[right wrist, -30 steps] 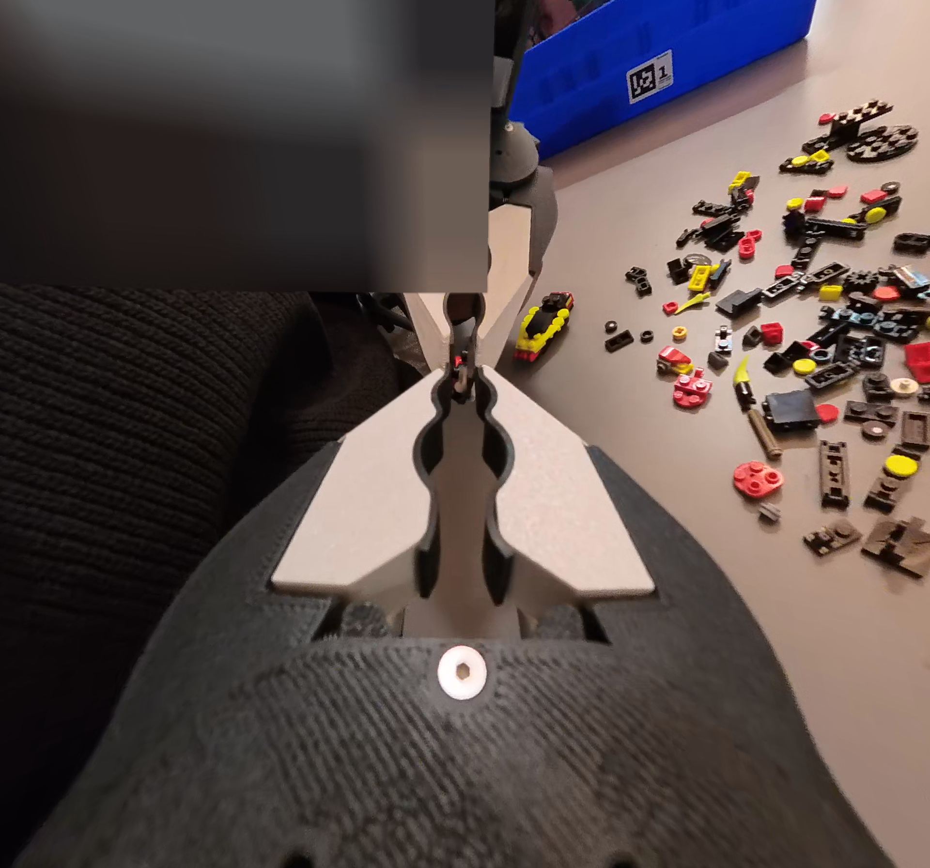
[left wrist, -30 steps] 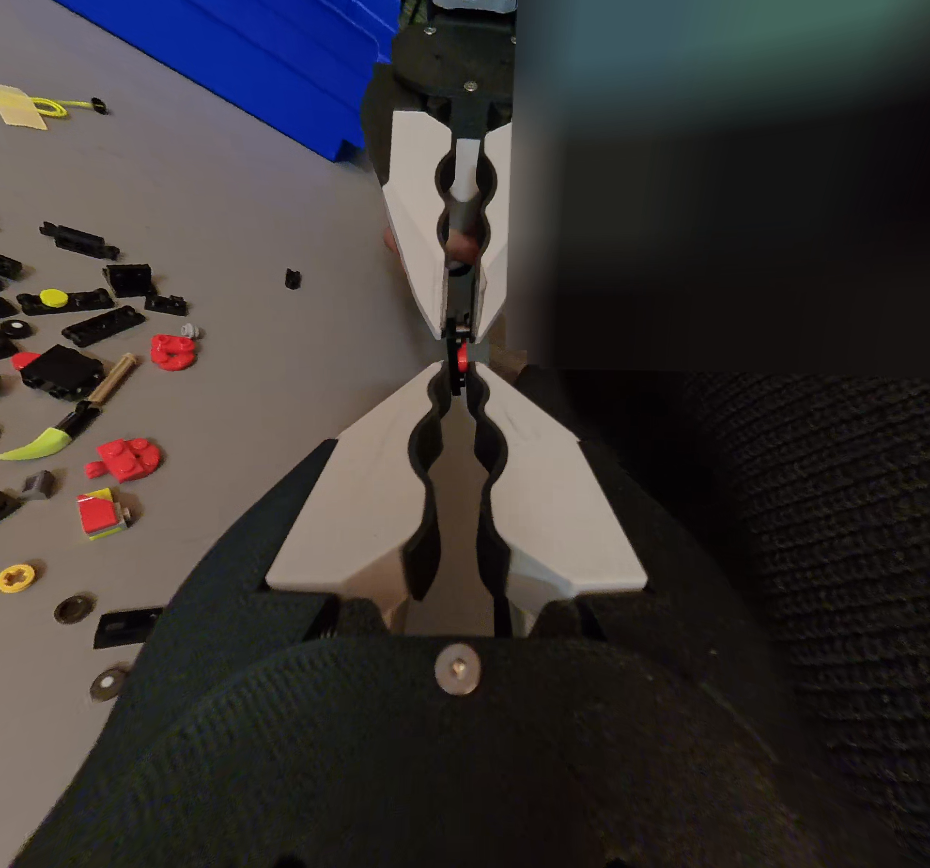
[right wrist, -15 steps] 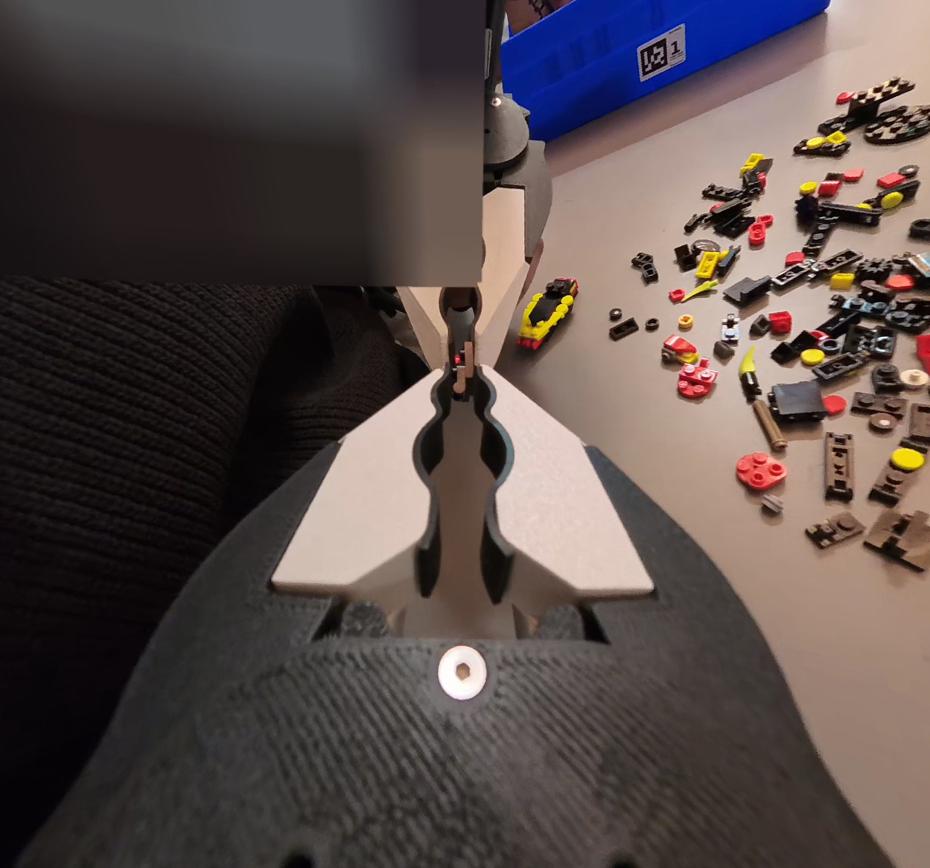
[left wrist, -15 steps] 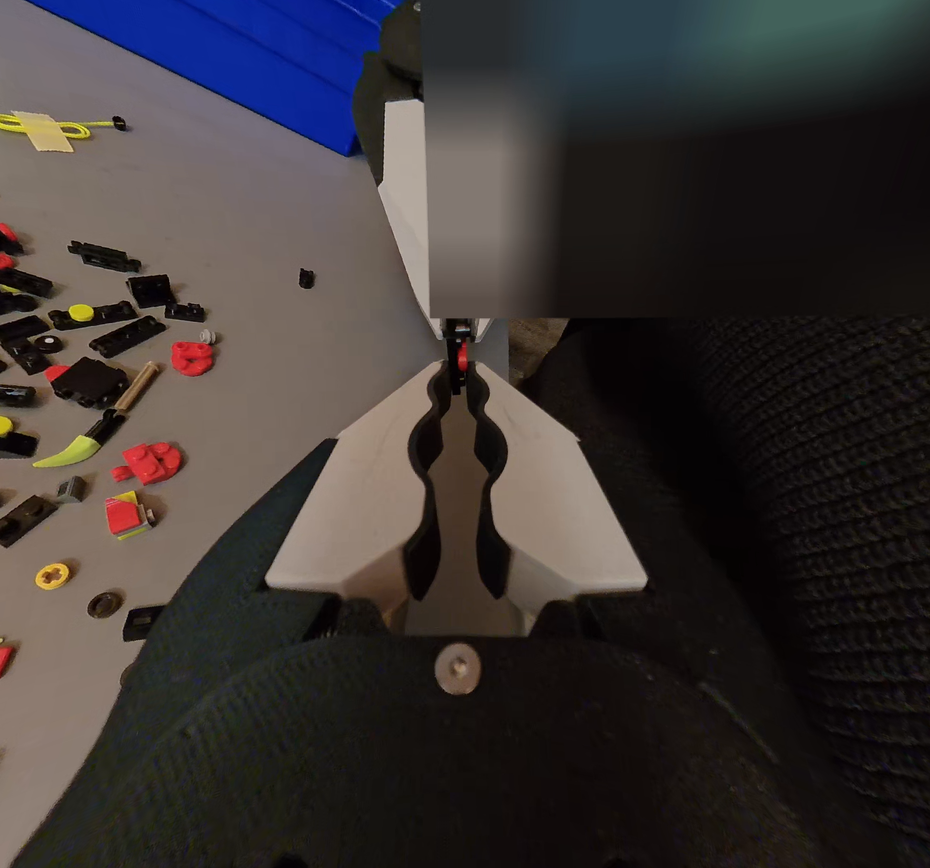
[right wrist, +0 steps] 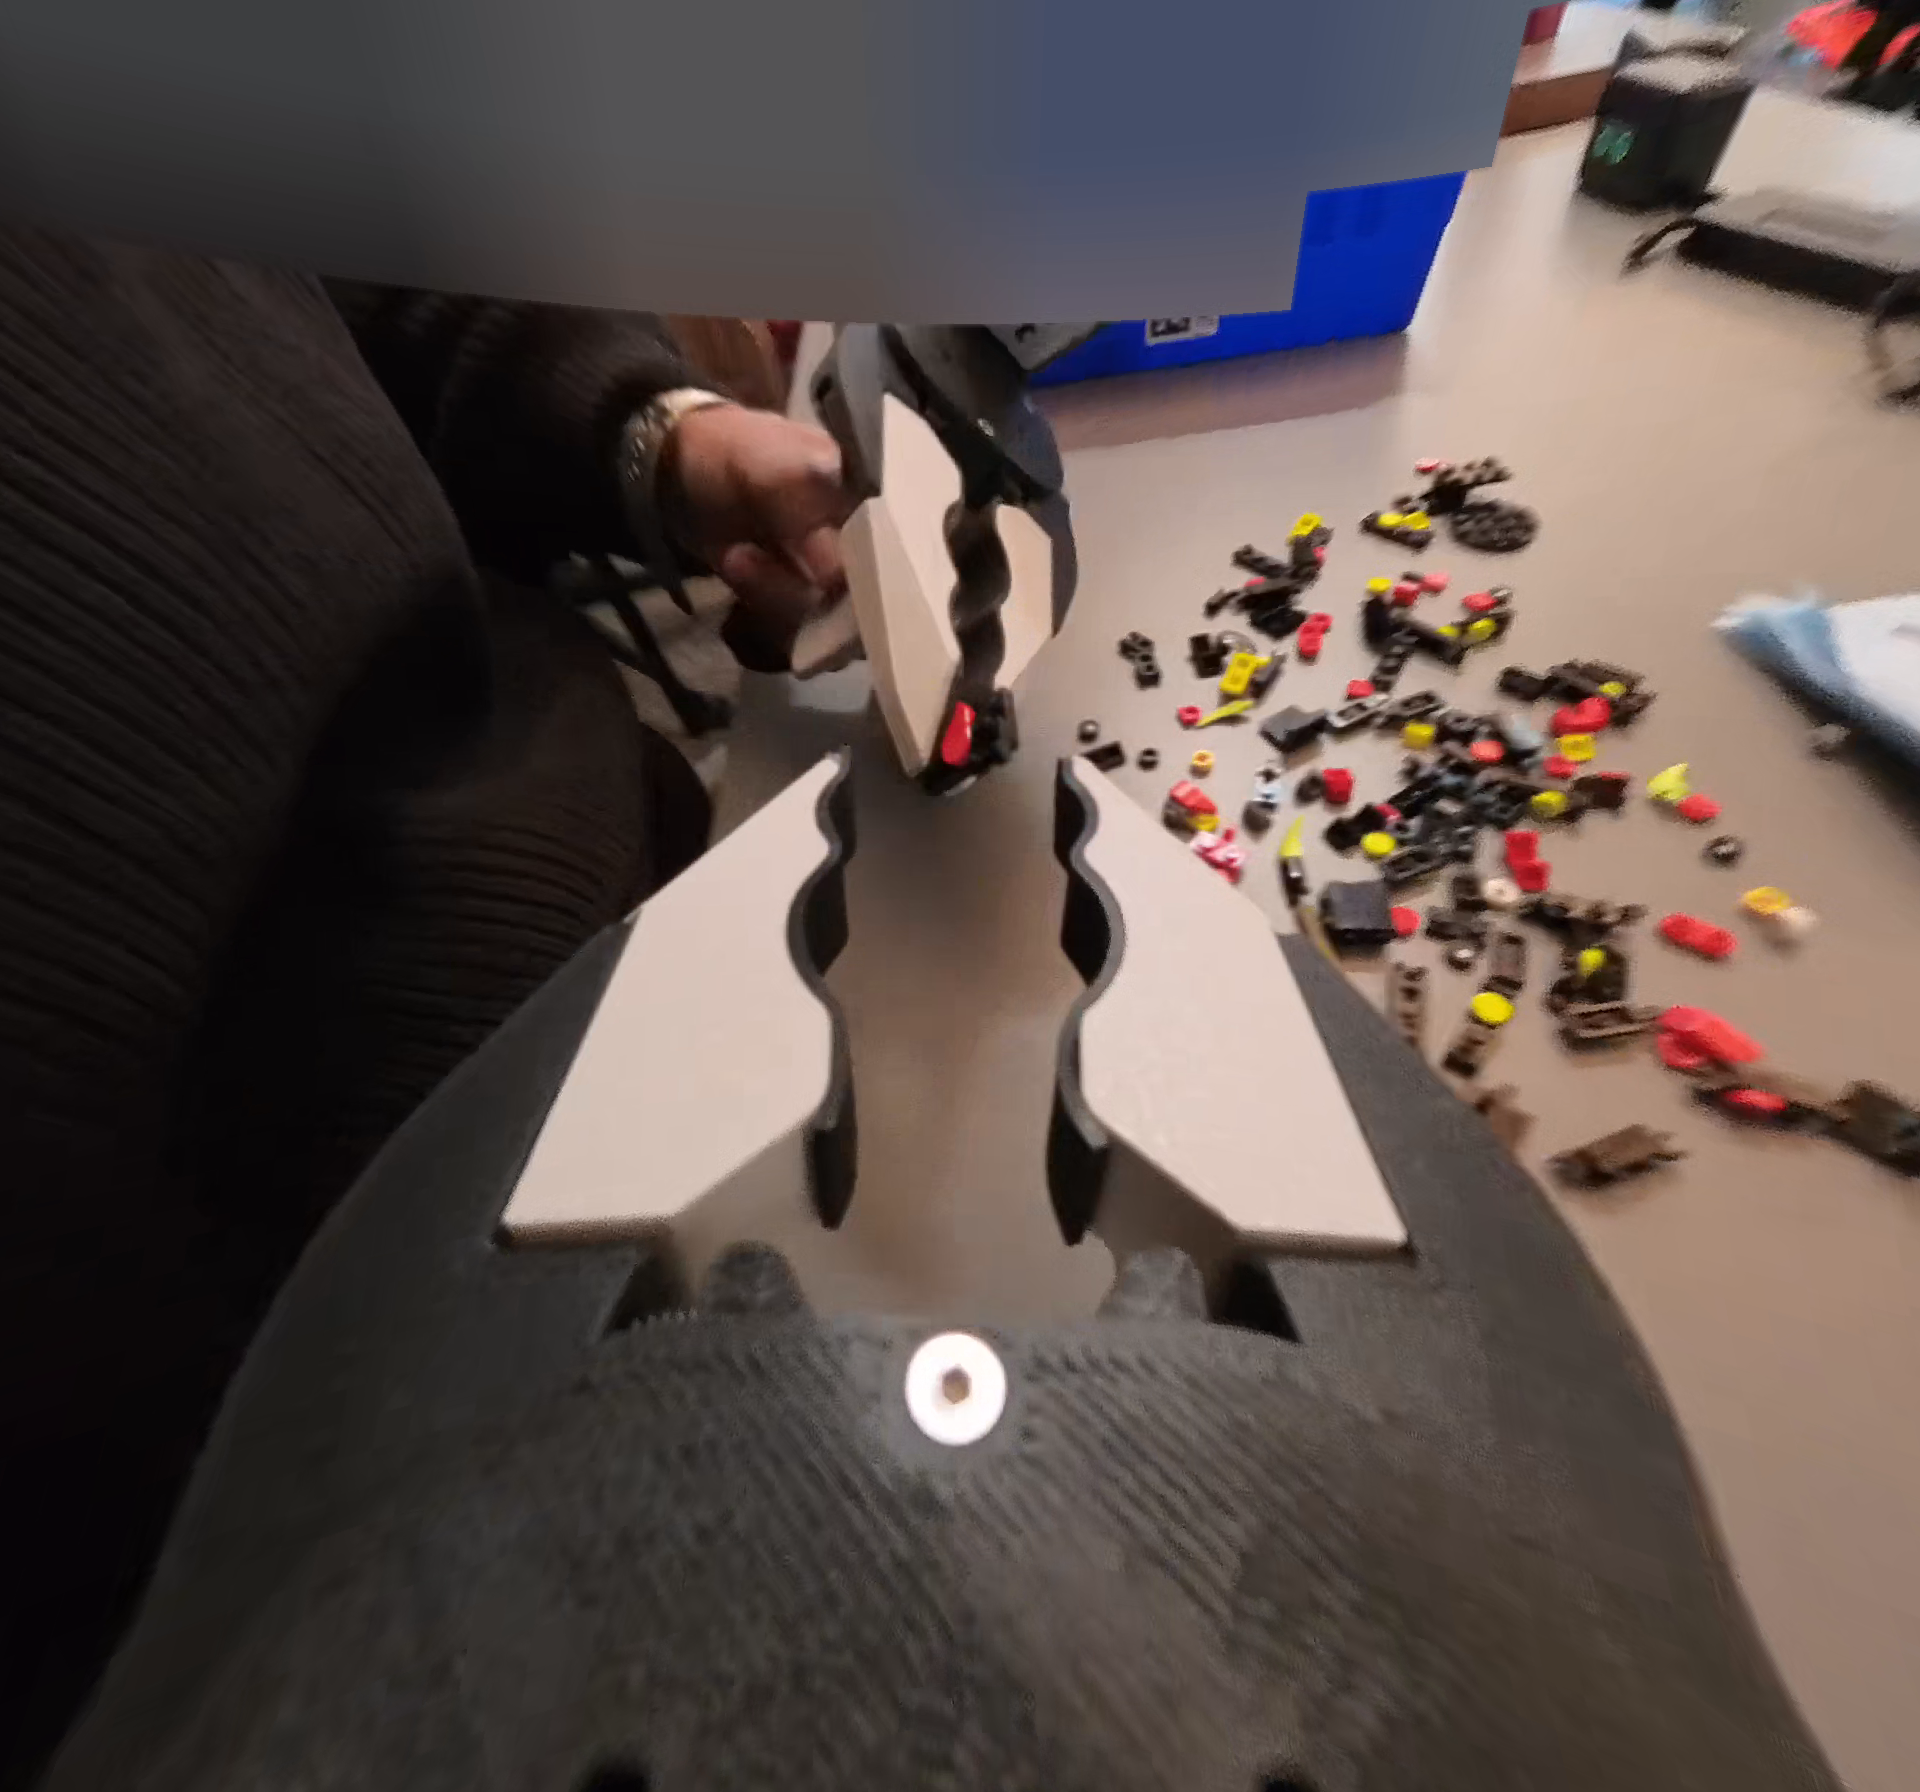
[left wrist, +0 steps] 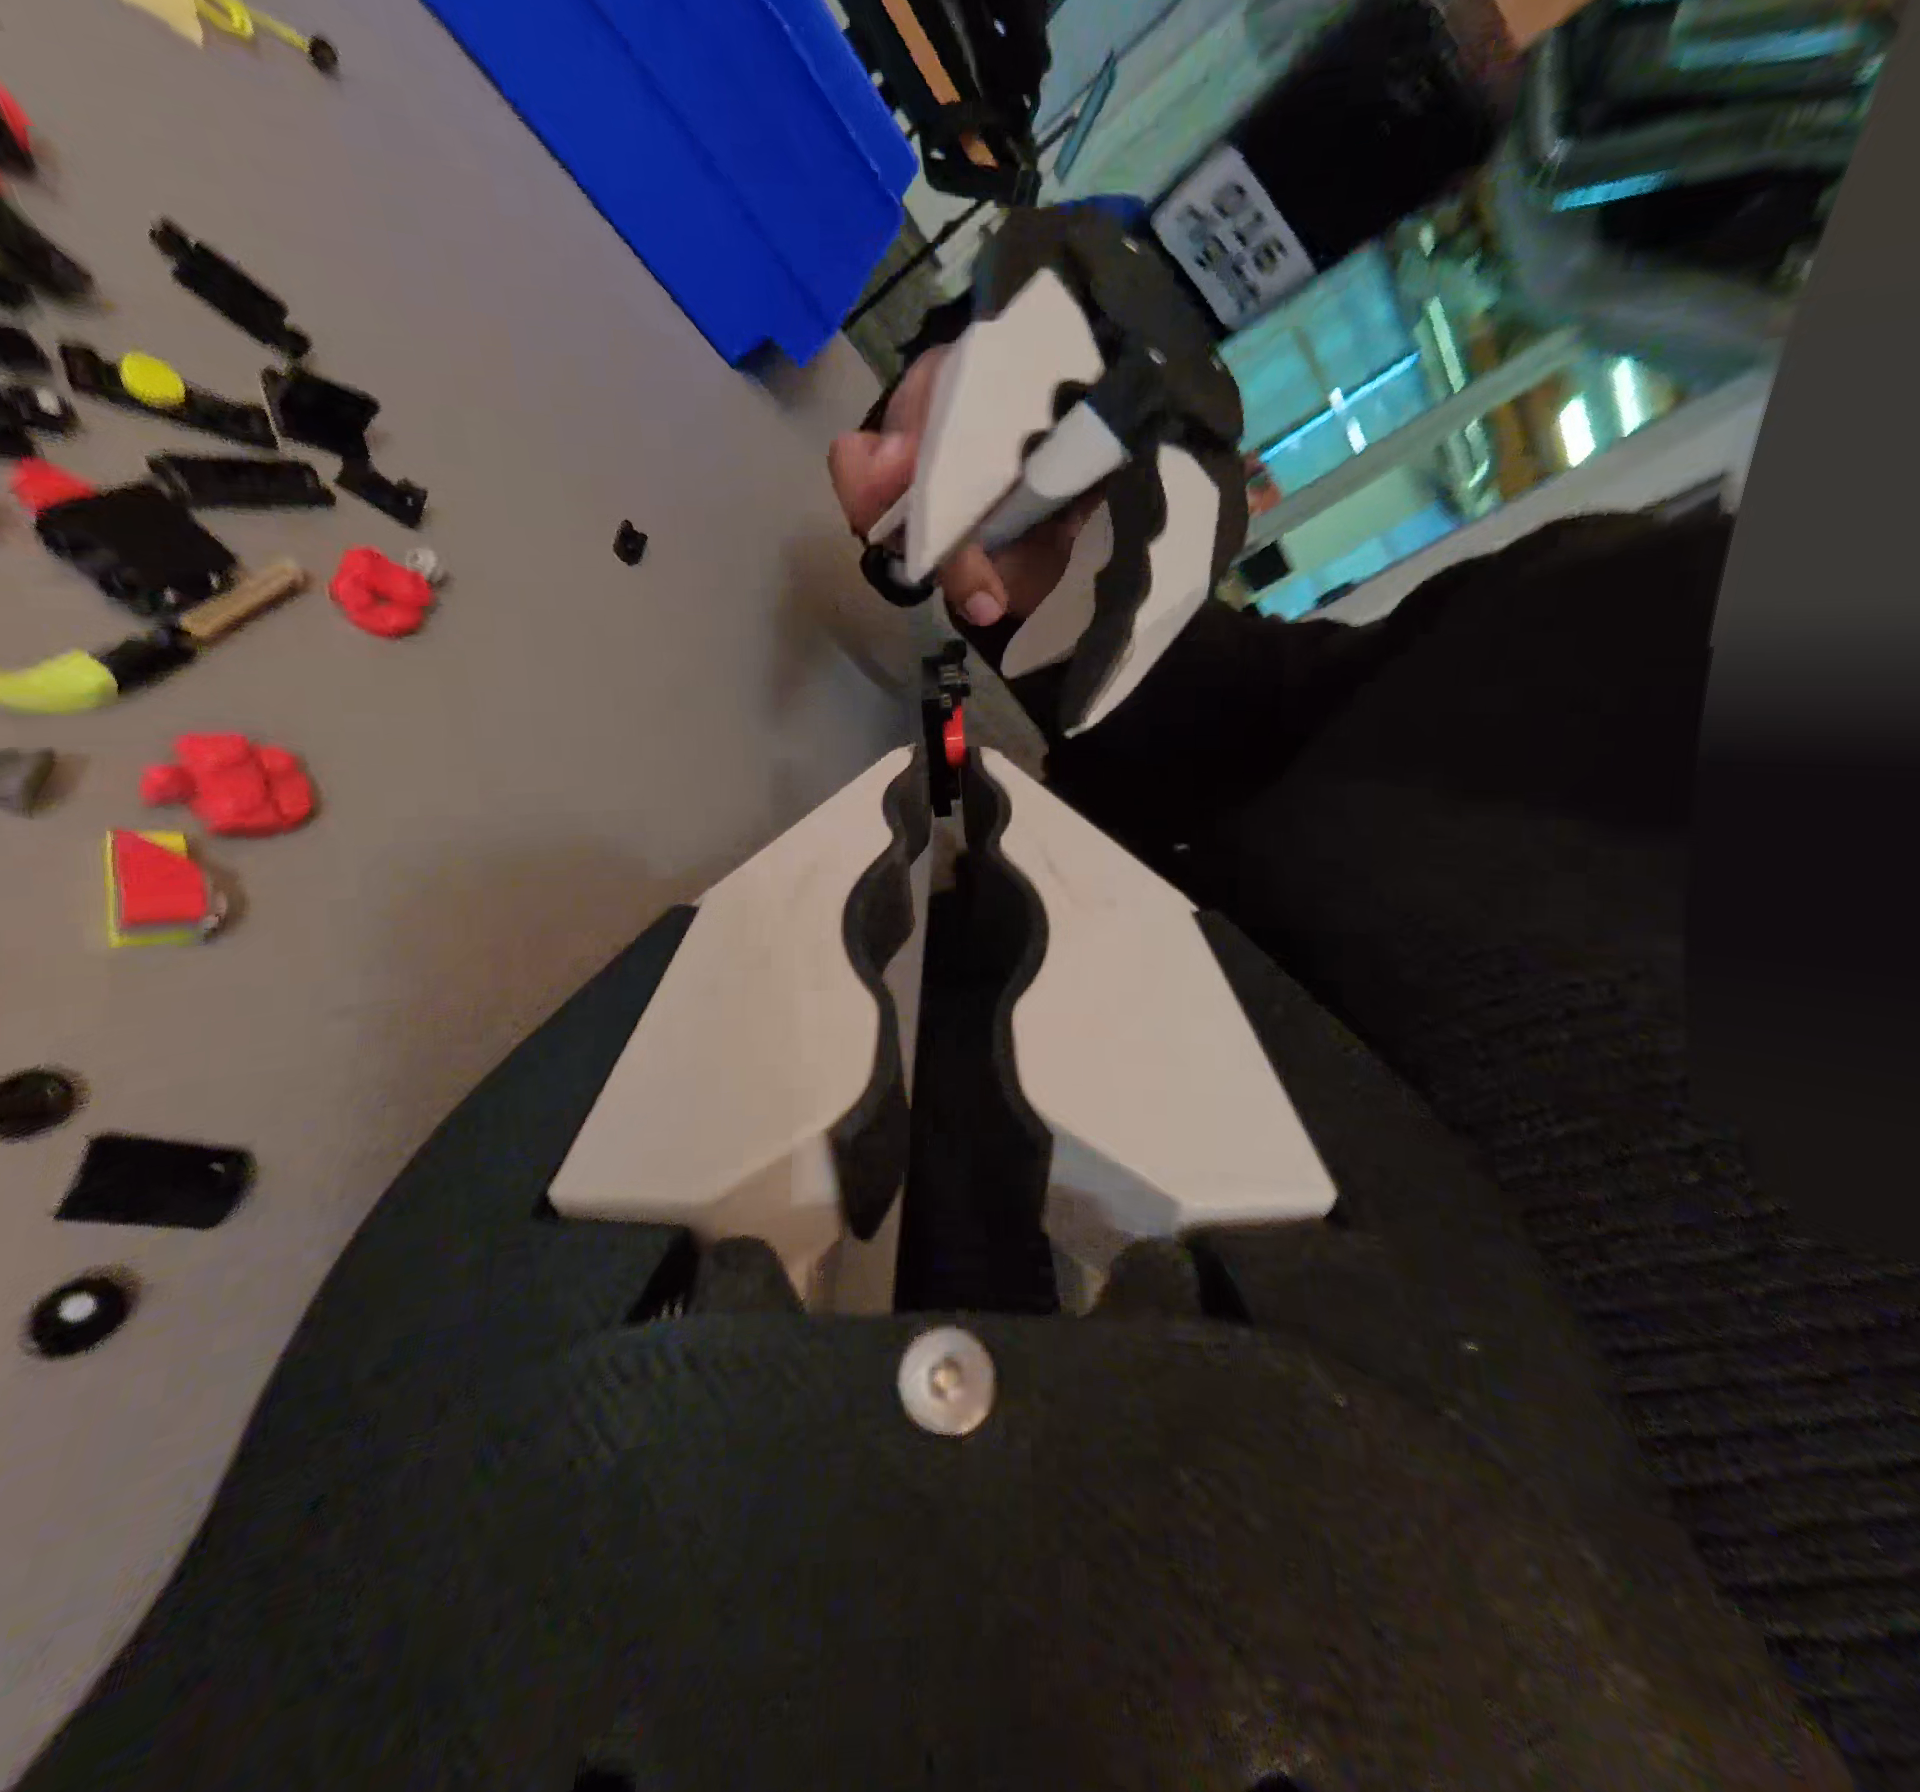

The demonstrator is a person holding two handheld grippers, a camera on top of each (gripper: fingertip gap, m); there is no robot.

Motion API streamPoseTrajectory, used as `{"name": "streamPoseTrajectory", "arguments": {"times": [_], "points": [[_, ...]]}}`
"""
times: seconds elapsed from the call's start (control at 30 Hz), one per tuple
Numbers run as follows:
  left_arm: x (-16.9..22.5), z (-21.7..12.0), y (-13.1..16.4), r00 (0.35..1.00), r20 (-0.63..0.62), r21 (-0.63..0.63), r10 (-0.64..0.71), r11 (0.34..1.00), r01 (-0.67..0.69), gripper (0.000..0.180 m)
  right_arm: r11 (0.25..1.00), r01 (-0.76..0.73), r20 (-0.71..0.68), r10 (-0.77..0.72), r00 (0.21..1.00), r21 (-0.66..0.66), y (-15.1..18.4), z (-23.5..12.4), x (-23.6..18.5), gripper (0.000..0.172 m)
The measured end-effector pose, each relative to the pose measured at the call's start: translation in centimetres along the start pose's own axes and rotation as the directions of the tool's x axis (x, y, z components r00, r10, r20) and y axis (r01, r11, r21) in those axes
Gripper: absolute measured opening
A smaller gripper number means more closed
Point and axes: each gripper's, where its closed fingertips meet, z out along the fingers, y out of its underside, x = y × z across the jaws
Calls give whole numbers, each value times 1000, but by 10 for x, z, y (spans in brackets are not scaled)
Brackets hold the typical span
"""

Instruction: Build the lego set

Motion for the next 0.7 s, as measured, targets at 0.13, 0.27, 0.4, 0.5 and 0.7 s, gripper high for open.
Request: {"name": "streamPoseTrajectory", "arguments": {"times": [0.13,0.27,0.4,0.5,0.7], "points": [[-3,2,2,983,-68,11,-168,985,170,3,970,212,-126,-226,966,-116,7,8,2,40],[-2,5,5,972,-87,-1,-220,975,221,3,915,331,-158,-371,915,-231,18,14,3,35],[-3,7,8,966,-94,-13,-242,970,242,3,899,344,-160,-394,905,-271,24,18,3,33],[-4,6,9,962,-96,-19,-256,967,255,3,905,337,-160,-385,909,-260,23,16,4,31],[-5,5,11,946,-111,-28,-303,953,302,3,925,292,-106,-325,940,-242,29,11,3,23]]}}
